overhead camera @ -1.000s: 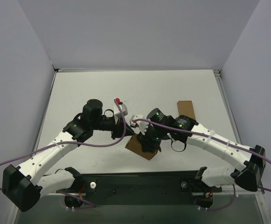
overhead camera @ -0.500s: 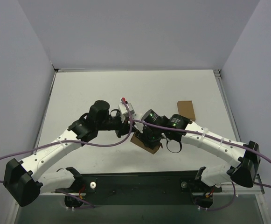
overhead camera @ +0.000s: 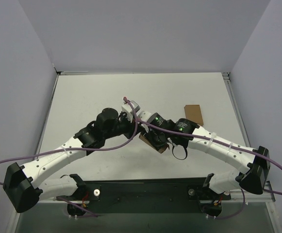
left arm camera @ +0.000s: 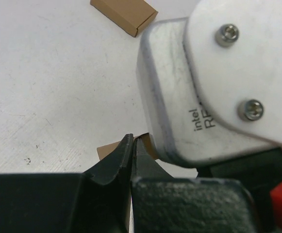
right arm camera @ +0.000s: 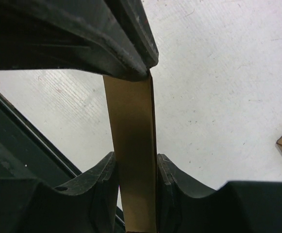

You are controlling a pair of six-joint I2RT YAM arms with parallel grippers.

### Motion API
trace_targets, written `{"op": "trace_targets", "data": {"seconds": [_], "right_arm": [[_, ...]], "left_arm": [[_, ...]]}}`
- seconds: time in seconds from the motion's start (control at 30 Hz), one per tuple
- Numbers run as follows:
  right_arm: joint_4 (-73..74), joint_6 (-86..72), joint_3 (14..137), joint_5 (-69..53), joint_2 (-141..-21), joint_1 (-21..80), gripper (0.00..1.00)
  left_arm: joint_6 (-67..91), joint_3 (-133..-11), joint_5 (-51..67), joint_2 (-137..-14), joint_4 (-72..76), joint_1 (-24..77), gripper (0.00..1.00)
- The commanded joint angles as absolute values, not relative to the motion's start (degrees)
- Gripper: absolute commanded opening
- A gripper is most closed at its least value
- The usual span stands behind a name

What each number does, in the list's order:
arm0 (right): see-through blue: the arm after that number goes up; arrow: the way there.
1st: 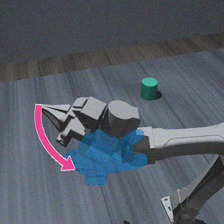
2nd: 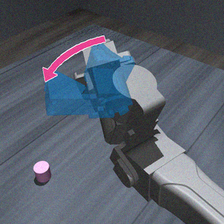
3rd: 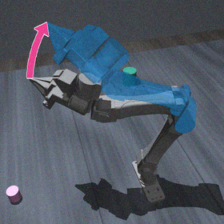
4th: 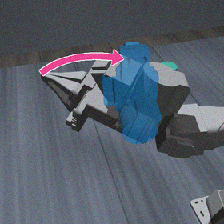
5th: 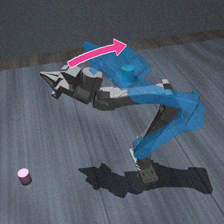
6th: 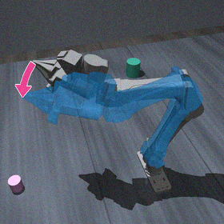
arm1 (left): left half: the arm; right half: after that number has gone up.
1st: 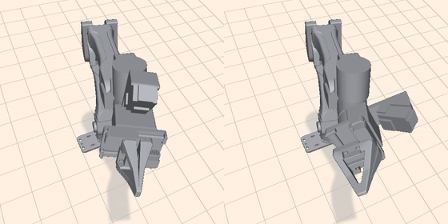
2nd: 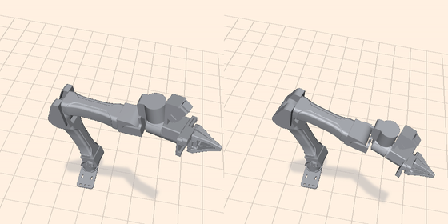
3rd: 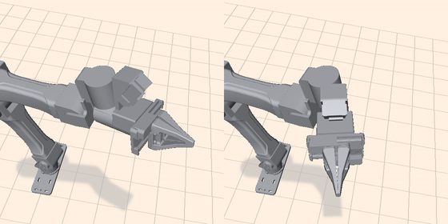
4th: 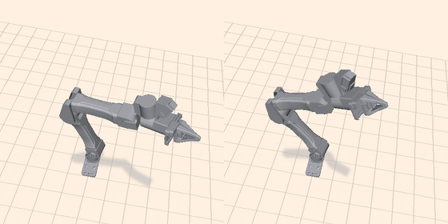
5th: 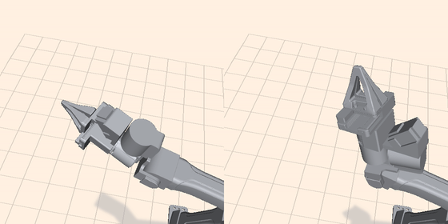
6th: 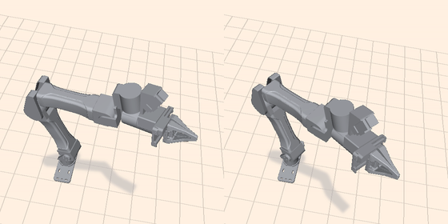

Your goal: Fold the paper box

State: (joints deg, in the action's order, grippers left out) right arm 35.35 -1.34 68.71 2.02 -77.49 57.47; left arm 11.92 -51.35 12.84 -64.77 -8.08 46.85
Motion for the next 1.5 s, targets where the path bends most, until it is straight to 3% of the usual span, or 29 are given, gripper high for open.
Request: {"op": "trace_targets", "data": {"seconds": [0.0, 0.3, 0.5, 0.57, 0.77, 1.0, 1.2, 1.47], "right_arm": [[36.0, -3.2, 70.1, 12.6, -80.1, 57.2, 0.12], [24.8, -2.5, 62.1, 16.7, -80.3, 57.0, 0.18], [21.3, -2.5, 60.0, 16.1, -82.2, 56.9, 0.45], [21.4, -2.9, 59.9, 15.4, -81.8, 56.8, 0.57], [24.0, -6.7, 59.1, 11.4, -77.3, 52.7, 0.72], [23.9, -9.6, 55.5, 0.5, -69.5, 45.4, 0.62], [24.2, -8.8, 53.9, -8.7, -67.9, 41.5, 0.47], [28.4, -14.0, 53.1, -16.3, -63.2, 41.2, 0.42]], "left_arm": [[13.4, -47.6, 7.7, -65.9, -8.0, 52.4, 0.00], [16.4, -35.2, 0.4, -65.2, 5.4, 54.9, 0.00], [10.1, -31.3, 0.0, -65.1, 8.8, 55.2, 0.00], [8.3, -31.0, 0.0, -65.7, 7.9, 55.1, 0.00], [5.2, -31.2, 1.1, -66.4, 5.9, 55.2, 0.00], [4.7, -31.2, 0.7, -65.7, 5.5, 55.2, 0.00], [4.5, -31.7, 0.4, -65.9, 4.5, 55.1, 0.00], [5.4, -32.4, -3.8, -65.0, 2.5, 55.1, 0.00]]}}
